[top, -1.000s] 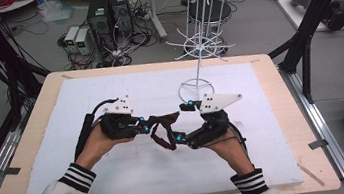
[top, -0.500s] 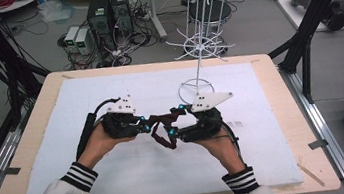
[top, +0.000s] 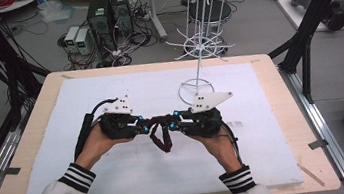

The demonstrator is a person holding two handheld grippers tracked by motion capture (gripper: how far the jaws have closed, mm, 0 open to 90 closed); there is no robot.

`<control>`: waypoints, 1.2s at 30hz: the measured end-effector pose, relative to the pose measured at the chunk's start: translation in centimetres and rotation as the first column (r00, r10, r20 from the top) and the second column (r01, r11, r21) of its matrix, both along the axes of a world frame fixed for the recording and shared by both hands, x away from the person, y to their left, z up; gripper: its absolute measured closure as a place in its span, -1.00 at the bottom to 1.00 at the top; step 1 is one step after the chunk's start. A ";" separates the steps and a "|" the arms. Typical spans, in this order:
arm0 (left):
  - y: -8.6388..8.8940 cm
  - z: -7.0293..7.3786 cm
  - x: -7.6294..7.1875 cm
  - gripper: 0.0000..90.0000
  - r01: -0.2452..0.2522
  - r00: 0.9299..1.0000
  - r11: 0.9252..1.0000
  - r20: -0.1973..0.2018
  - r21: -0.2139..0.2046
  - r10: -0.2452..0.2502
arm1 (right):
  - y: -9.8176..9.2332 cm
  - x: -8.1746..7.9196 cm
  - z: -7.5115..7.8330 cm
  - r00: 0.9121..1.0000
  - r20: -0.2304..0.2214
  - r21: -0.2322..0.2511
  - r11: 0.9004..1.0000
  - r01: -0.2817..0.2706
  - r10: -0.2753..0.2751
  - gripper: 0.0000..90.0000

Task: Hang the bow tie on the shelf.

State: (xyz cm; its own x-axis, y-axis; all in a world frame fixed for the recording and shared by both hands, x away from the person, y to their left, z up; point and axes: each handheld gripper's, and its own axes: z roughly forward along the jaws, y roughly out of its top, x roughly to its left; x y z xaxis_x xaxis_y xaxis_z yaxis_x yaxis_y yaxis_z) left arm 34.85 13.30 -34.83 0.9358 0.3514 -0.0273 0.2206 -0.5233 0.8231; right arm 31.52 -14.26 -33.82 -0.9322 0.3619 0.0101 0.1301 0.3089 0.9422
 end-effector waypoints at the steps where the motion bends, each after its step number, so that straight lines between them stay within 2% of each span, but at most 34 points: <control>1: 0.1 0.0 0.1 0.59 0.012 1.000 1.000 0.002 -0.010 -0.012 | -0.1 0.0 0.0 1.000 0.001 0.002 1.000 0.006 -0.006 0.83; 3: 0.4 -0.1 0.0 0.37 0.009 1.000 0.999 0.023 -0.049 -0.008 | -0.2 0.0 0.0 1.000 -0.001 0.010 1.000 0.008 -0.008 0.83; 6: 0.6 -0.1 -0.1 0.07 0.007 1.000 0.998 0.022 -0.065 -0.005 | -0.4 0.0 0.1 1.000 0.001 0.016 1.000 0.014 -0.014 0.83; 7: 0.7 -0.1 0.0 0.07 0.014 1.000 0.997 0.018 -0.072 -0.012 | -0.4 0.0 0.1 1.000 0.001 0.016 1.000 0.014 -0.014 0.83; 8: 0.8 -0.1 -0.1 -0.30 0.002 1.000 0.997 0.017 -0.074 0.000 | -0.5 0.0 0.2 1.000 0.006 0.014 1.000 0.025 -0.025 0.83; 9: 0.8 -0.3 -0.2 -0.58 -0.049 0.998 0.995 0.043 -0.087 0.052 | -0.6 0.0 0.2 1.000 0.004 0.018 1.000 0.025 -0.025 0.83; 10: 0.8 -0.3 -0.2 -0.83 -0.049 0.998 0.995 0.043 -0.087 0.052 | -0.6 0.0 0.2 1.000 0.004 0.018 1.000 0.025 -0.025 0.83; 11: 0.9 -0.3 -0.2 -0.83 -0.076 0.995 0.992 0.051 -0.097 0.081 | -0.7 0.0 0.2 1.000 0.006 0.019 0.999 0.028 -0.028 0.82; 12: 1.1 -0.3 -0.2 -0.96 -0.085 0.995 0.992 0.052 -0.095 0.090 | -0.8 0.0 0.2 0.999 0.004 0.024 0.999 0.033 -0.034 0.82; 13: 1.3 -0.2 -0.1 -0.96 -0.097 0.993 0.990 0.051 -0.100 0.103 | -0.9 0.0 0.2 0.999 0.008 0.026 0.999 0.037 -0.038 0.82; 15: 1.8 0.0 -0.1 -0.96 -0.094 0.993 0.986 0.052 -0.139 0.102 | -1.0 -0.1 0.3 0.999 0.009 0.028 0.999 0.038 -0.038 0.83; 17: 2.3 0.3 -0.4 -0.96 -0.100 0.991 0.982 0.076 -0.157 0.113 | -1.3 -0.2 0.4 0.999 0.012 0.031 0.998 0.050 -0.050 0.83; 18: 2.5 0.3 -0.5 -0.96 -0.100 0.990 0.978 0.081 -0.181 0.116 | -1.5 -0.2 0.5 0.998 0.015 0.035 0.998 0.053 -0.053 0.82; 20: 3.2 0.1 -0.7 -0.96 -0.107 0.988 0.975 0.093 -0.192 0.127 | -1.6 -0.2 0.5 0.998 0.018 0.040 0.998 0.057 -0.057 0.82; 21: 4.0 -0.3 -0.9 -0.96 -0.120 0.986 0.970 0.088 -0.211 0.141 | -2.0 -0.2 0.6 0.997 0.017 0.046 0.997 0.069 -0.070 0.82; 23: 4.2 -0.5 -1.0 -0.96 -0.128 0.985 0.968 0.085 -0.216 0.150 | -2.2 -0.1 0.6 0.997 0.021 0.047 0.996 0.071 -0.072 0.82; 26: 5.9 -1.0 -1.4 -0.96 -0.155 0.979 0.961 0.095 -0.230 0.181 | -2.8 -0.1 1.0 0.996 0.026 0.056 0.995 0.083 -0.085 0.82; 27: 5.9 -1.0 -1.4 -0.96 -0.155 0.979 0.961 0.095 -0.230 0.181 | -2.8 -0.1 1.0 0.996 0.026 0.056 0.995 0.083 -0.085 0.82; 34: 8.3 -1.5 -2.6 -0.96 -0.180 0.969 0.943 0.116 -0.280 0.220 | -4.2 0.1 2.1 0.991 0.046 0.079 0.989 0.121 -0.125 0.82; 36: 8.8 -1.7 -2.8 -0.96 -0.190 0.966 0.941 0.120 -0.280 0.231 | -4.4 0.1 2.3 0.990 0.045 0.081 0.988 0.128 -0.132 0.82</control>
